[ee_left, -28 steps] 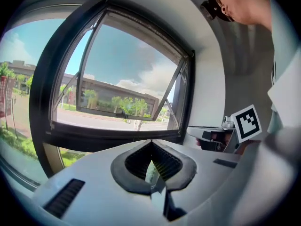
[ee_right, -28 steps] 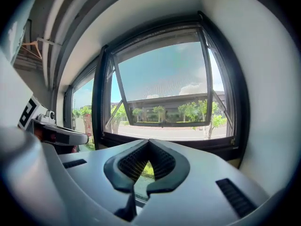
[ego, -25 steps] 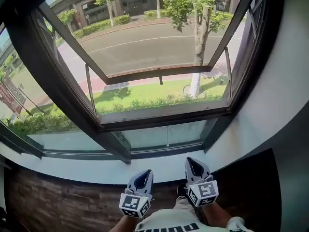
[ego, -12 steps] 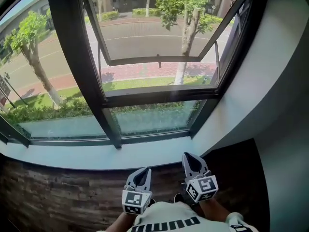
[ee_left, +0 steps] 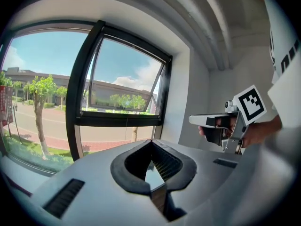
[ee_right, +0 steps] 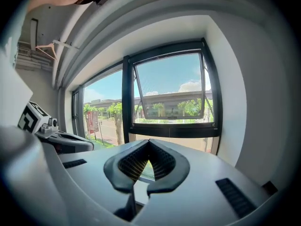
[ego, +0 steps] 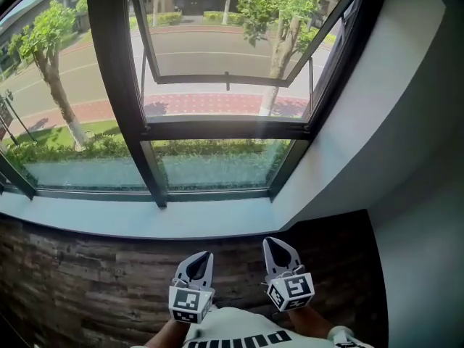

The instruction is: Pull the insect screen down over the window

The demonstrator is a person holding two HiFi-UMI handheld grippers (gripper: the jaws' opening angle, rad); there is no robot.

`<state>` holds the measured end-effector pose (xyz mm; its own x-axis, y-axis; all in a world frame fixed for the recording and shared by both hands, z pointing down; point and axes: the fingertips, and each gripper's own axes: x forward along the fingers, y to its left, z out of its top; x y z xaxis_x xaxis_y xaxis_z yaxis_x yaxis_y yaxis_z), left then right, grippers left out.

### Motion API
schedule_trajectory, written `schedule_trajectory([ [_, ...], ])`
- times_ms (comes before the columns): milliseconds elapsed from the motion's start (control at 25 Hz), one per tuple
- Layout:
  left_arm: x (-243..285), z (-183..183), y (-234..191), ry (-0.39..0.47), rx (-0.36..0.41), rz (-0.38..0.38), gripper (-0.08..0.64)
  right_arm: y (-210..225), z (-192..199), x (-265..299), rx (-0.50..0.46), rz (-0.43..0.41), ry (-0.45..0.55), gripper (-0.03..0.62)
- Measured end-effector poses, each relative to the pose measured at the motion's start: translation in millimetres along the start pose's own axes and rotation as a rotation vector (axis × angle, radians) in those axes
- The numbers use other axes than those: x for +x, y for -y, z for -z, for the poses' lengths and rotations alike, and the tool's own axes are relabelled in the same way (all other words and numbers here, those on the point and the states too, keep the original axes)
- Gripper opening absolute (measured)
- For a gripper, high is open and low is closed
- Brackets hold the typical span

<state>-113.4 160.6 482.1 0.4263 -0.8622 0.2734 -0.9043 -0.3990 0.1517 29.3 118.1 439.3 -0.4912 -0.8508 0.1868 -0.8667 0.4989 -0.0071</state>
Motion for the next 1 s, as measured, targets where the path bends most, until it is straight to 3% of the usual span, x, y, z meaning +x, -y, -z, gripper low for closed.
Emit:
schedule_trajectory([
  [320, -35, 26, 134, 0.067, -0.027, -0.073, 0.012, 27, 37, -122, -0.074, -0.091, 0.050, 0.006],
  [560, -76, 38, 227, 0.089, -0.031, -0.136, 0.012, 46, 45, -213, -0.061, -0.166, 0.066, 0.006],
  [800, -119, 46, 266, 0.120, -0.035, -0.194, 0.012, 44, 45, -276, -0.050, -0.197, 0.082, 0.006],
  [1000, -148, 76, 288, 0.085, -0.020, -0.212, 0.012, 29, 58, -312, -0.045, -0.226, 0.081, 0.006],
])
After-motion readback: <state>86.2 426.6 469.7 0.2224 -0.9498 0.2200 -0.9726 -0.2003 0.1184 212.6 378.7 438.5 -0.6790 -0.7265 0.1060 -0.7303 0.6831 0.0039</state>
